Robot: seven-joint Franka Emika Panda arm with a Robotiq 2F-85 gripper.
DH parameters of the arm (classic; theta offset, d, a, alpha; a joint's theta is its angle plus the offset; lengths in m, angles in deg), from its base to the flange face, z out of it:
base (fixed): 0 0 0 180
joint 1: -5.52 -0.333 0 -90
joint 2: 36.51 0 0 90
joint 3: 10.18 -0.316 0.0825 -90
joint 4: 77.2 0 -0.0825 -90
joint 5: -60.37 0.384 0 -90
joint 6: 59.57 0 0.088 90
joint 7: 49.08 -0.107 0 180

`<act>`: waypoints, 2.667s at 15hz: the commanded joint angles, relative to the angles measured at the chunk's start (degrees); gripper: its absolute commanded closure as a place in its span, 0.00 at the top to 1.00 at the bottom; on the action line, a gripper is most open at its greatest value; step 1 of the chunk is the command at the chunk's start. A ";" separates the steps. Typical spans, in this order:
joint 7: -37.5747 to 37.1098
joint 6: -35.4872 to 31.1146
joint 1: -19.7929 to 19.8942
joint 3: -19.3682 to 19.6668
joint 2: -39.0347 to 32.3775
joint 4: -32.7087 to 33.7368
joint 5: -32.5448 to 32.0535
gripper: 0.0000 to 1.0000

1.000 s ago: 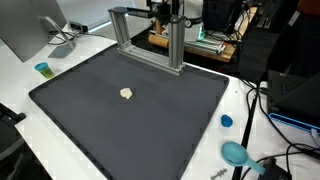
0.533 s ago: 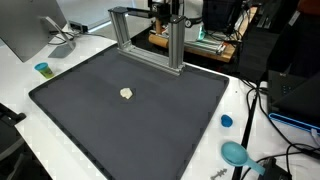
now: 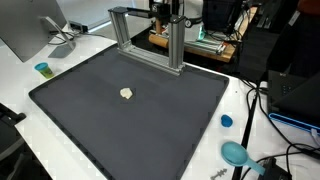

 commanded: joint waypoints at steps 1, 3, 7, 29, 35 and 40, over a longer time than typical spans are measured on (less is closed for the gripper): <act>-2.00 2.08 0.44 -0.96 1.43 0.11 -1.56 0.46; -3.13 2.44 0.89 -1.12 1.80 0.12 -1.95 0.35; -1.17 3.07 -0.34 -0.14 2.14 0.11 -1.24 0.34; 12.51 6.11 -3.29 5.64 2.23 -0.27 -0.58 0.44; 9.33 3.80 -3.23 5.05 2.16 0.04 1.03 0.34; 7.58 1.75 -2.94 4.77 2.26 0.07 1.46 0.39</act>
